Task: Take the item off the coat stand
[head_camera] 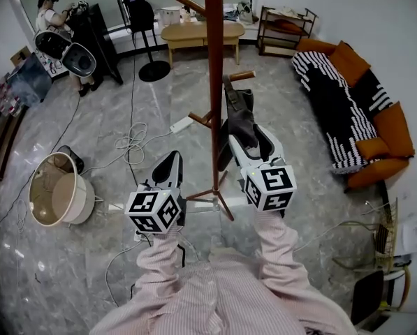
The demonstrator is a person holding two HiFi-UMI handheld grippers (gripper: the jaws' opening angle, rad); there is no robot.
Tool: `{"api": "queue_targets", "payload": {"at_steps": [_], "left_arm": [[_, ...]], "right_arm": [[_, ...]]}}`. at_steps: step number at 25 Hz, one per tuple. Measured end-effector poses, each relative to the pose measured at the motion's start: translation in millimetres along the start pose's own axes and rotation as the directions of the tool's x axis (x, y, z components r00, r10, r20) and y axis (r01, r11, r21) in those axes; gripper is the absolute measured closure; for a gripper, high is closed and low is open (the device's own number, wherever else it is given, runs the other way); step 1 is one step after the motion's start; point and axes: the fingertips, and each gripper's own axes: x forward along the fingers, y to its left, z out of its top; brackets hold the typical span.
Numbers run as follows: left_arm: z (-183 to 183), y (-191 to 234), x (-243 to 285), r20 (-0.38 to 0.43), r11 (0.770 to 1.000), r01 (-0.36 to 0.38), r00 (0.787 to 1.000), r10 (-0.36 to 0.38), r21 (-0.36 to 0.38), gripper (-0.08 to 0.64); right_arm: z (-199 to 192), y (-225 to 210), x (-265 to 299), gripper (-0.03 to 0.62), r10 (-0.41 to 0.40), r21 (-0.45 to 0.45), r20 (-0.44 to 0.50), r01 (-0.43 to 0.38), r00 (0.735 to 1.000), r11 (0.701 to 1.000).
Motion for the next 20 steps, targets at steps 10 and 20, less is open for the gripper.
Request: {"api": "queue_targets", "payload": {"at_steps": [10,20], "left_arm": [[-1.8,-1.6,36.5,-0.022,1.0,0.005,1.0,-0.005,-0.003,0.558],[2.6,2.3,41.7,-0.035,1.0,0.031,0.999,-0.031,-0.004,0.558]], "right_arm": [[-10.1,-8.0,33.0,0.36,0.038,-0.022,-0.081,-0.04,0.996,0.999],[-10.1,-16.4,40.5,0.574,-0.022,-0.098,-0.123,0.01,0.992,0.995]]}}
